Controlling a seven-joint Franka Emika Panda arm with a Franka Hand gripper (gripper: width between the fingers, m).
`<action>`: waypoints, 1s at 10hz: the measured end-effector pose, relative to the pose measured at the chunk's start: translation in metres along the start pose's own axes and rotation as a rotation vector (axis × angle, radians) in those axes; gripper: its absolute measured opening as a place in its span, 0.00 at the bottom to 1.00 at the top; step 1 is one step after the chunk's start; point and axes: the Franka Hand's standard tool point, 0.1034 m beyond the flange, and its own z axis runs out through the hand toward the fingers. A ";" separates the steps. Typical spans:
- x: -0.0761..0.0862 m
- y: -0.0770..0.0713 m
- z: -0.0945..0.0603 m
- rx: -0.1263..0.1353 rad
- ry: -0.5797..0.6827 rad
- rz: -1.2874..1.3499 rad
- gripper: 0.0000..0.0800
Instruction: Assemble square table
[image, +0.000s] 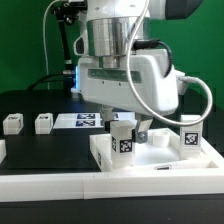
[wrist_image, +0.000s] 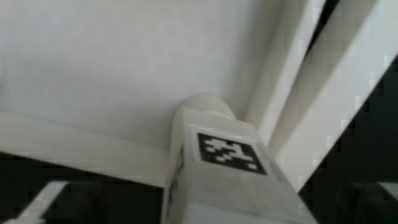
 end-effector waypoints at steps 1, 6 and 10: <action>0.000 -0.001 0.000 -0.001 0.000 -0.102 0.81; -0.001 -0.003 -0.001 -0.010 -0.007 -0.576 0.81; -0.001 -0.003 -0.001 -0.020 -0.004 -0.868 0.81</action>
Offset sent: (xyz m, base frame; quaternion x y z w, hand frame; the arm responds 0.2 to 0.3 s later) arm 0.0062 0.0060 0.0004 -0.0068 -0.0217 -0.1998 0.9796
